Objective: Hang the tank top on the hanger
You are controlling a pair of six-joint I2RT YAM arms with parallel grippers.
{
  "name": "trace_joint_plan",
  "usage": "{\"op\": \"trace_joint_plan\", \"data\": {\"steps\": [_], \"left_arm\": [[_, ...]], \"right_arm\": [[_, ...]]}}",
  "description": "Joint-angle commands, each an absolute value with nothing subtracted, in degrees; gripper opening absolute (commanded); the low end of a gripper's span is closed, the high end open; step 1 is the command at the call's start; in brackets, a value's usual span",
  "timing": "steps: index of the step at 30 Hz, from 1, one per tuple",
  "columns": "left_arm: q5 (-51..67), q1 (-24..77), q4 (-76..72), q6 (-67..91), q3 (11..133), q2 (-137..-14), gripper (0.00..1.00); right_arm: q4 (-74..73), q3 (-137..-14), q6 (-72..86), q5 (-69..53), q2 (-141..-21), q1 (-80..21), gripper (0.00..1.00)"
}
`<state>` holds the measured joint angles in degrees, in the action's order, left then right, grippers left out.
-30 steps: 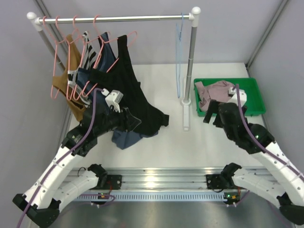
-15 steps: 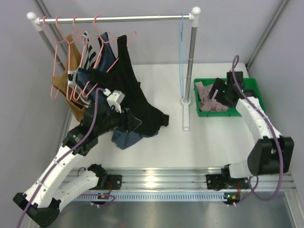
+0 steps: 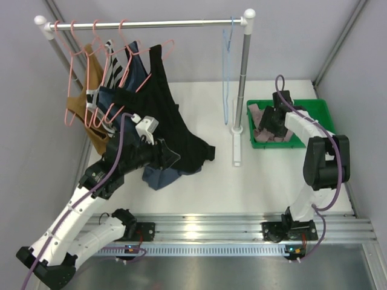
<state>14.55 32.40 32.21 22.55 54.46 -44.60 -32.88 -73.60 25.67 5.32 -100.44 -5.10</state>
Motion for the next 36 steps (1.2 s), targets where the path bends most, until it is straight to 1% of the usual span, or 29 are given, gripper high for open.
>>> {"op": "trace_joint_plan", "data": {"steps": [1,4,7,8,10,11,12,17,21,23,24,29,33,36], "left_arm": [[15.6,32.6,32.1,22.7,53.9,-43.9,0.54],[15.1,32.6,32.0,22.6,53.6,-43.7,0.54],[15.0,32.6,32.0,22.8,53.4,-43.3,0.54],[15.0,32.6,32.1,22.8,53.4,-43.4,0.54],[14.9,32.5,32.1,22.9,53.3,-43.5,0.53],[15.0,32.6,32.0,22.9,53.3,-43.3,0.53],[15.1,32.6,32.0,22.8,53.3,-43.3,0.53],[14.8,32.5,32.4,22.2,54.4,-43.2,0.53],[14.4,32.5,32.3,21.8,55.4,-43.2,0.53],[14.4,32.5,32.0,21.6,55.7,-43.2,0.53],[14.4,32.6,31.9,21.7,55.9,-43.3,0.53],[14.2,32.6,31.6,21.7,57.0,-43.2,0.53],[14.1,32.5,31.2,21.7,57.5,-43.1,0.53],[14.0,32.5,31.1,21.9,57.8,-43.1,0.53]], "right_arm": [[-31.4,-76.6,24.2,7.6,-102.5,-6.4,0.65],[-31.6,-77.2,23.6,7.7,-103.6,-6.8,0.57],[-32.0,-77.3,22.9,7.9,-103.4,-6.9,0.41],[-32.3,-77.5,22.9,8.0,-103.3,-6.9,0.28],[-34.3,-79.0,22.5,8.5,-102.0,-6.9,0.15],[-34.9,-79.5,22.2,8.6,-101.3,-6.9,0.04],[-35.5,-81.0,22.2,8.8,-99.2,-6.9,0.01],[-41.8,-88.0,21.5,9.4,-91.2,-6.9,0.00],[-47.0,-97.4,21.4,8.9,-85.1,-6.9,0.00],[-49.1,-100.9,21.4,8.4,-83.7,-7.1,0.00],[-51.3,-104.5,21.2,8.0,-82.6,-7.3,0.00],[-57.6,-116.8,20.6,7.9,-81.0,-9.5,0.00],[-62.0,-130.4,20.8,6.4,-81.0,-10.5,0.00],[-63.0,-135.4,21.5,3.7,-79.8,-10.5,0.00]]}}
